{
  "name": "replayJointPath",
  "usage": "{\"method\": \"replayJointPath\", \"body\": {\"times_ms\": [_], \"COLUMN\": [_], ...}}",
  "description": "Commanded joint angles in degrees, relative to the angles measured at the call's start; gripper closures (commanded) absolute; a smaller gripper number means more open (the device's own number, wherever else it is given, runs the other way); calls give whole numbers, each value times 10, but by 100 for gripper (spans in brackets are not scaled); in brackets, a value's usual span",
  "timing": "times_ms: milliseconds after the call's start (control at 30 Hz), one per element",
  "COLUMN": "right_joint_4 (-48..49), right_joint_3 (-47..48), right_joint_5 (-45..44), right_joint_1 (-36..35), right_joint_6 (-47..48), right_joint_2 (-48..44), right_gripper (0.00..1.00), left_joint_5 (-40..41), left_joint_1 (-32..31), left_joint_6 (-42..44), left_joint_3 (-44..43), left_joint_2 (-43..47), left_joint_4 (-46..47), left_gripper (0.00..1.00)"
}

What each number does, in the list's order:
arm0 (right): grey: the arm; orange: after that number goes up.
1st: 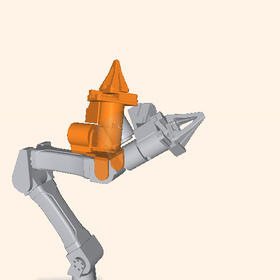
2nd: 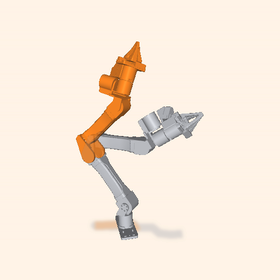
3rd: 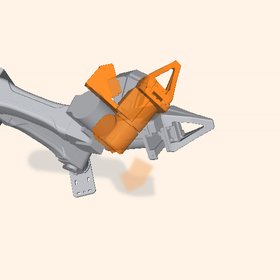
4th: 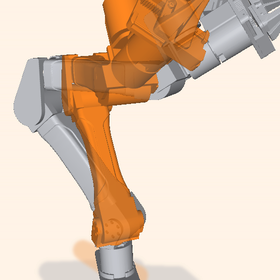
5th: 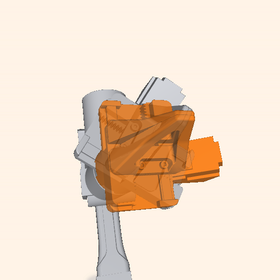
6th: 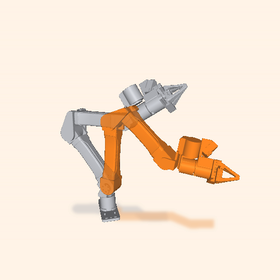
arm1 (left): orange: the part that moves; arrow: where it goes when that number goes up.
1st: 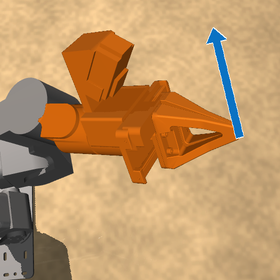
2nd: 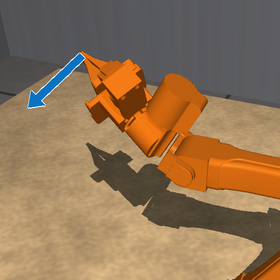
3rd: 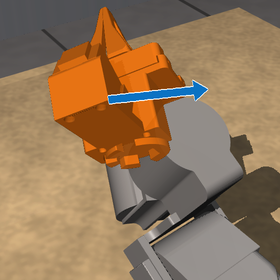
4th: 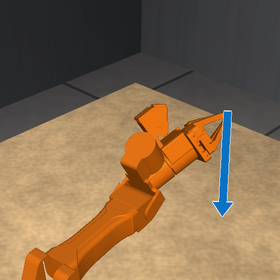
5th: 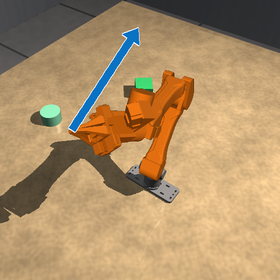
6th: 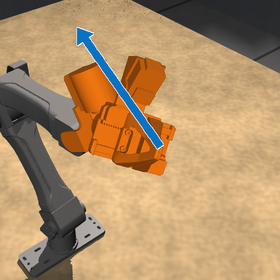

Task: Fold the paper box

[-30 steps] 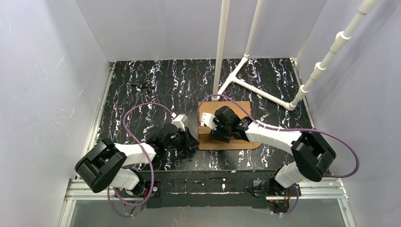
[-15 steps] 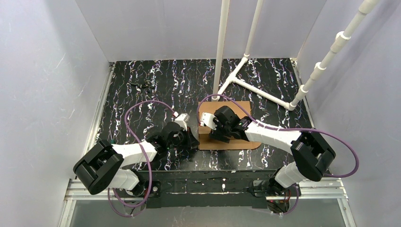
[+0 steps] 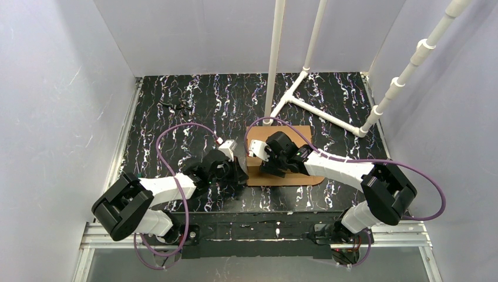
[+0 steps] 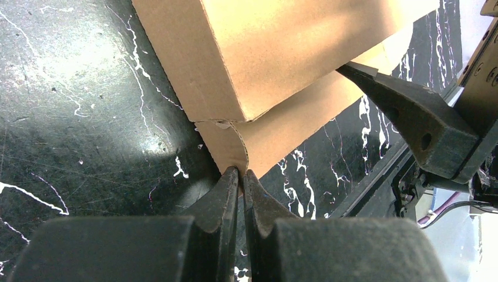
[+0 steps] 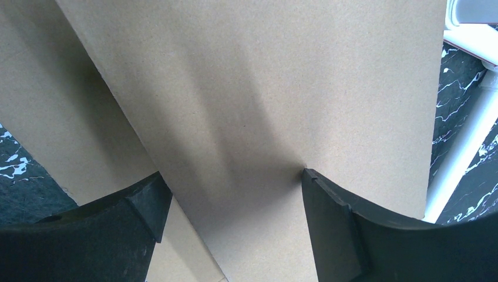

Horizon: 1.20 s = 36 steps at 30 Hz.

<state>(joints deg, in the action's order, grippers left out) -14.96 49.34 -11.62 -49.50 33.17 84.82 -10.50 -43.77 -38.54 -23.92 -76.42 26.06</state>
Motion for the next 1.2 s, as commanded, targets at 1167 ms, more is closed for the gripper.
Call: {"method": "replayJointPath", "body": {"times_ms": [1167], "right_joint_4": [-22], "right_joint_3": [20], "right_joint_5": [55], "right_joint_1": [-3], "right_joint_6": [-29], "right_joint_2": [27], "right_gripper": [24], "left_joint_5": [-36], "left_joint_1": [-18], "left_joint_6": [33], "left_joint_3": [-6], "left_joint_2": [23], "left_joint_4": [-8], "left_gripper": [100]}}
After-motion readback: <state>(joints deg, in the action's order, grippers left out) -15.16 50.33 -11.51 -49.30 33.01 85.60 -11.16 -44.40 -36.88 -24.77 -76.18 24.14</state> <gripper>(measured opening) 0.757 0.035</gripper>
